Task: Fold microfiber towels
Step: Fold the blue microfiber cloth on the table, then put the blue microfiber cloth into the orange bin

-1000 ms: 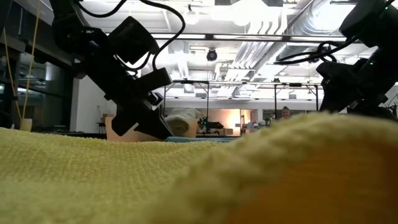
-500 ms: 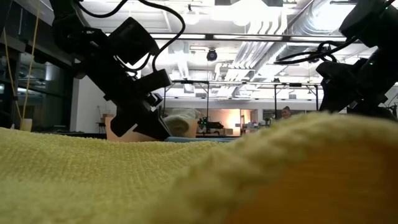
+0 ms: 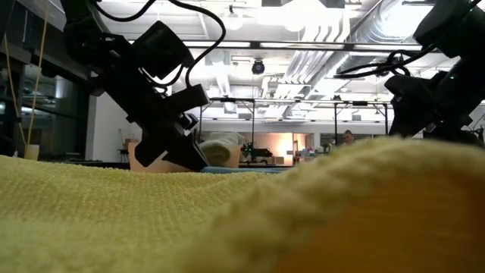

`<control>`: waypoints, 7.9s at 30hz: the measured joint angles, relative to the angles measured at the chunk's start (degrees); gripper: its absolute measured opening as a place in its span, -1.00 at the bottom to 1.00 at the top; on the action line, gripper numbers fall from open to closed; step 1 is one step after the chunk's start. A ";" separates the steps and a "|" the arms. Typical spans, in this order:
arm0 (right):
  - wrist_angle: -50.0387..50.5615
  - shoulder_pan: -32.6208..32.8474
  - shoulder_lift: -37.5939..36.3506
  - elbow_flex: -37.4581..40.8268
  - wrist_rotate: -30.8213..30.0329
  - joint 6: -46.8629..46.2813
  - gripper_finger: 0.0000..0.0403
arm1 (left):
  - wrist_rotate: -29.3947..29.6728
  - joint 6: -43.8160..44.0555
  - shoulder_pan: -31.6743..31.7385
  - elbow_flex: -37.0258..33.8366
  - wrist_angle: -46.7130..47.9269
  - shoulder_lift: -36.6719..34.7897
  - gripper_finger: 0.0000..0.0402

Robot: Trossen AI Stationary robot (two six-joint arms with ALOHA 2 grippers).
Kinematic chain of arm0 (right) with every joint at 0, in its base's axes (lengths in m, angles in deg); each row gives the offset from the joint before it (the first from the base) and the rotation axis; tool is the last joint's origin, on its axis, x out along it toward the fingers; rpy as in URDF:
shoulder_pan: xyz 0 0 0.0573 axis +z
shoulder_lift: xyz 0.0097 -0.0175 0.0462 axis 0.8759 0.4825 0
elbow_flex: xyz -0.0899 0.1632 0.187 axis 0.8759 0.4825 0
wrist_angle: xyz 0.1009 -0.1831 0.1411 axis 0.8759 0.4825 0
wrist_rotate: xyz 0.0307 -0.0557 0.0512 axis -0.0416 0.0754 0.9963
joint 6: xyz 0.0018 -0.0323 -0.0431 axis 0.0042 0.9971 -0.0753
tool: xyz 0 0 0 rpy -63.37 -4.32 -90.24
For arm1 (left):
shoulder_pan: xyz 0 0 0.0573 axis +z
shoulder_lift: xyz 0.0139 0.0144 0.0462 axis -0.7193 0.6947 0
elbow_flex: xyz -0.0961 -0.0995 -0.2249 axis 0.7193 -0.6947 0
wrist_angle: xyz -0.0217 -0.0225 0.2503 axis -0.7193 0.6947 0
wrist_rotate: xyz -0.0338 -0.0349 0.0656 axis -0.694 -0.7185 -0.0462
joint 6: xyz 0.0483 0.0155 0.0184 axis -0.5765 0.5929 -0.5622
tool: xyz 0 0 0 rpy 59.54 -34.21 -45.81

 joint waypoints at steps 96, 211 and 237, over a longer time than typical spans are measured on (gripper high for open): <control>-28.26 -6.62 31.31 -18.60 0.65 26.01 -1.00 | 1.29 1.36 -5.94 14.24 -3.62 13.88 -1.00; -4.54 -20.41 37.17 -48.25 20.17 83.56 -0.99 | 58.43 2.88 -38.51 15.64 22.31 -36.27 -1.00; 9.60 -32.96 85.17 -115.59 28.44 114.61 -1.00 | 75.49 -1.03 -48.97 15.63 18.34 -34.73 -1.00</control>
